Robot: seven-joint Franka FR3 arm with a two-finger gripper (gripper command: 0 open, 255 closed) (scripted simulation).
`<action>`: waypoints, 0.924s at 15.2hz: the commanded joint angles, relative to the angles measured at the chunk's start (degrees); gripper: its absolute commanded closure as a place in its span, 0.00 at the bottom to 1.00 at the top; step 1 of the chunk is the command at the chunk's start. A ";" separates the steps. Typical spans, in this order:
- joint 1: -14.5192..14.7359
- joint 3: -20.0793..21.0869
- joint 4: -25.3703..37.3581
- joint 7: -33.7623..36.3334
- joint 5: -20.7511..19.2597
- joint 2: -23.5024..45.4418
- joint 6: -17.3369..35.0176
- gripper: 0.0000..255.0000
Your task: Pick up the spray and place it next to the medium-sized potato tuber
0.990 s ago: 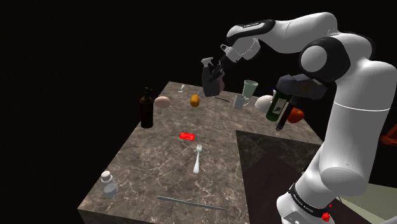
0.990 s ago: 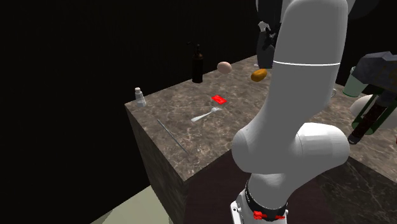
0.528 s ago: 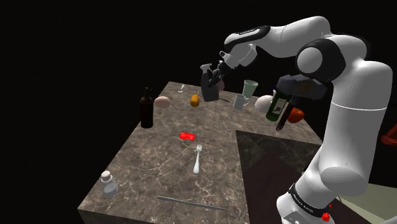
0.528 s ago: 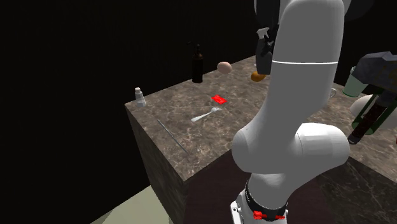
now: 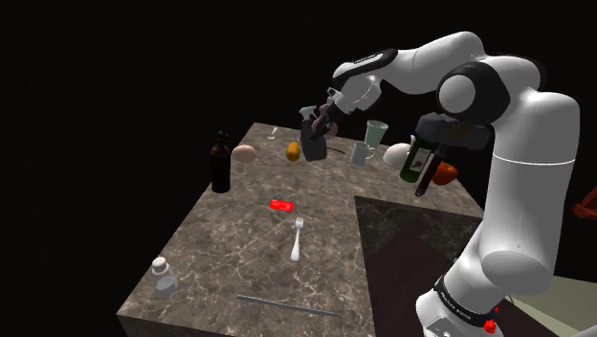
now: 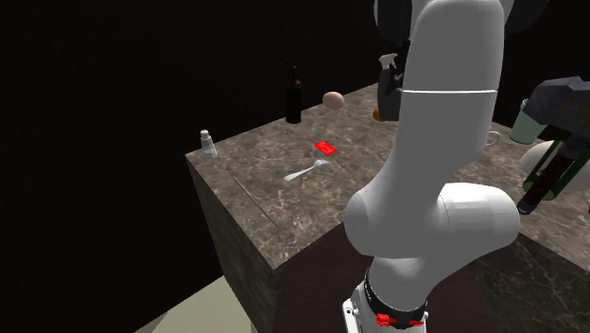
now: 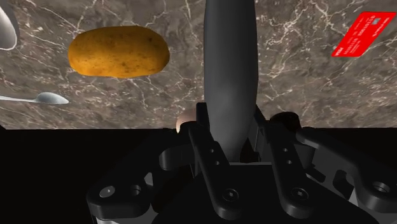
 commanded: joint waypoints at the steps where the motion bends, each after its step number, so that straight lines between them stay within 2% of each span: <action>1: -0.23 0.34 -0.41 -1.06 0.97 0.78 0.84 1.00; 14: -1.85 2.92 -2.05 -7.62 7.22 6.14 5.61 1.00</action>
